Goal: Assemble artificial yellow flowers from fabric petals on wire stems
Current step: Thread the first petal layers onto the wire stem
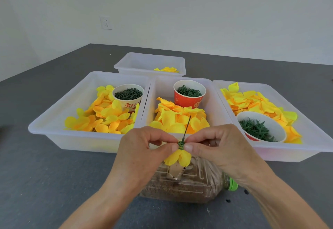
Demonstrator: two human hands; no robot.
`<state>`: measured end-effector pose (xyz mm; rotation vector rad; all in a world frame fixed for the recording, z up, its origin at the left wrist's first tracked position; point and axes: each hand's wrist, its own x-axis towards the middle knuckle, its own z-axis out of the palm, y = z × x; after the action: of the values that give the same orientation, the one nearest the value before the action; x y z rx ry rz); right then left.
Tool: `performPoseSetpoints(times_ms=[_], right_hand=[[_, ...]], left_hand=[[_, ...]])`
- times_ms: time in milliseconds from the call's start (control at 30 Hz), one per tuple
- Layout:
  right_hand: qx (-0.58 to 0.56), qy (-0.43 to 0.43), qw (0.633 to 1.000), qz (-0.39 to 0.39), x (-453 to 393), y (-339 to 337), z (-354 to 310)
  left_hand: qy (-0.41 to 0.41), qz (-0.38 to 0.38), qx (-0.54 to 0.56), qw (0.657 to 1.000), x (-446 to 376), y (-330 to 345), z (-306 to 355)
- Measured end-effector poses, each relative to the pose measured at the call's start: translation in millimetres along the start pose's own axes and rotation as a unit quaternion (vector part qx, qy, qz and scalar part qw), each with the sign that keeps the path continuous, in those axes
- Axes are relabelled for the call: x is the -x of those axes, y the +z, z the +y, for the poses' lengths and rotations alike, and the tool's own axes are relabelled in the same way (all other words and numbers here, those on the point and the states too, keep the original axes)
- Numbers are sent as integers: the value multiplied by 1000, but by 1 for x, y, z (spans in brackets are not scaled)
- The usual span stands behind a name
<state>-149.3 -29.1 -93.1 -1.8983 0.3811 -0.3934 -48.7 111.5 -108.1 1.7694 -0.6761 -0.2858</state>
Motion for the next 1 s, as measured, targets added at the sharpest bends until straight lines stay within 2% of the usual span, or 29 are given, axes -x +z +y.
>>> performPoseSetpoints(times_ms=[400, 733, 1000], right_hand=[[24, -12, 1000, 4, -1, 3, 0], [32, -49, 995, 79, -2, 19, 8], [35, -46, 996, 65, -5, 20, 10]], left_hand=[[7, -2, -20, 1000, -6, 5, 1], [-5, -41, -11, 999, -2, 2, 0], [-8, -49, -14, 999, -5, 2, 1]])
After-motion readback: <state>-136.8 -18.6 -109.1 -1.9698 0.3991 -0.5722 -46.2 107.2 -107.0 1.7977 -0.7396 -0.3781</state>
